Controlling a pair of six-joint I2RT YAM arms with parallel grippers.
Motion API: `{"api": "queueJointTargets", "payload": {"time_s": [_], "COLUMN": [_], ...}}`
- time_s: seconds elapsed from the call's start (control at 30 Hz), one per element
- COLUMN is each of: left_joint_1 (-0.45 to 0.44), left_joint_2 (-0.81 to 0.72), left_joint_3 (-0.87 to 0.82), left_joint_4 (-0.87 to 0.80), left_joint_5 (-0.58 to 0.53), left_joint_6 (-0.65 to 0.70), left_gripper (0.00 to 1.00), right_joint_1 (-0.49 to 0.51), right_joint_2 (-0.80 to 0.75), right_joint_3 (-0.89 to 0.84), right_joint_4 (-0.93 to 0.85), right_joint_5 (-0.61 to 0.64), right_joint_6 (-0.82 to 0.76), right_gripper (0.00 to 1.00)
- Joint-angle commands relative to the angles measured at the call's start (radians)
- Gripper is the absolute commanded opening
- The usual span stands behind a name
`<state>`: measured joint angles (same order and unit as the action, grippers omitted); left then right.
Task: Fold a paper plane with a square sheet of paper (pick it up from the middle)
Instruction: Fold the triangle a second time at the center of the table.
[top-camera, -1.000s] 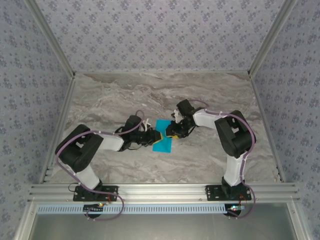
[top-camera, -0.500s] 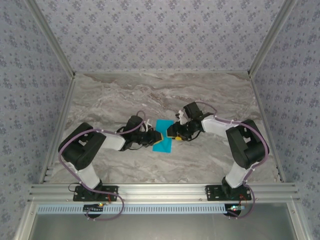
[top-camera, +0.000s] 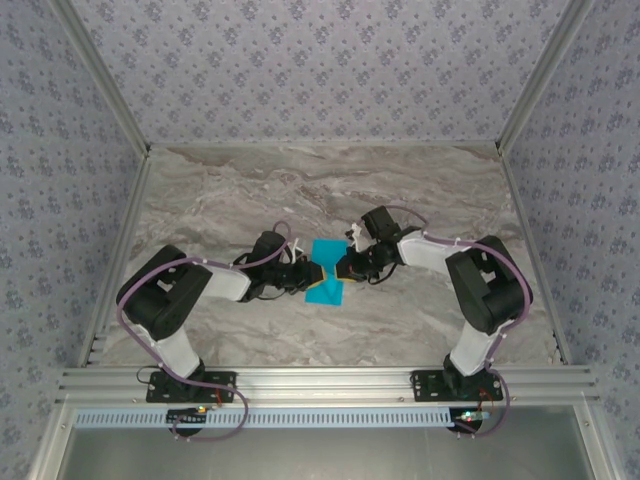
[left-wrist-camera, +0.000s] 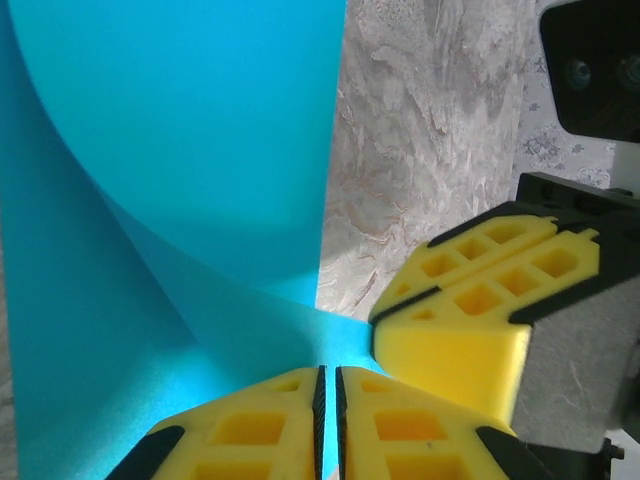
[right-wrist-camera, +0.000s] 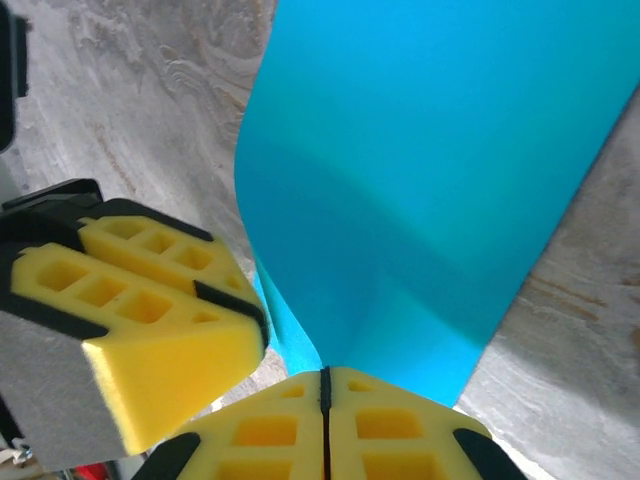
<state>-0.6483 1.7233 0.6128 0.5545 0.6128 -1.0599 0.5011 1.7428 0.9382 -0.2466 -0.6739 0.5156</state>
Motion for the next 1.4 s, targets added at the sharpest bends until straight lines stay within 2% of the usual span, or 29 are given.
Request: {"api": "queueJointTargets", "payload": {"time_s": [0.0, 0.27, 0.7, 1.37], "left_joint_1": [-0.01, -0.03, -0.041, -0.042], "left_joint_2": [-0.041, -0.032, 0.045, 0.076], "left_joint_3": [0.03, 0.069, 0.119, 0.128], "left_joint_4": [0.017, -0.037, -0.062, -0.096], "left_joint_5": [0.002, -0.017, -0.02, -0.029], "left_joint_6": [0.011, 0.043, 0.038, 0.044], "left_gripper": [0.15, 0.15, 0.14, 0.13], "right_joint_1": [-0.014, -0.023, -0.031, -0.034], "right_joint_2": [0.041, 0.088, 0.124, 0.141], "right_joint_3": [0.034, 0.057, 0.109, 0.138], "right_joint_4": [-0.044, -0.067, -0.095, -0.123], "right_joint_5": [0.035, 0.084, 0.085, 0.085], "right_joint_6": [-0.051, -0.098, -0.133, -0.157], "right_gripper": [0.08, 0.08, 0.08, 0.08]}}
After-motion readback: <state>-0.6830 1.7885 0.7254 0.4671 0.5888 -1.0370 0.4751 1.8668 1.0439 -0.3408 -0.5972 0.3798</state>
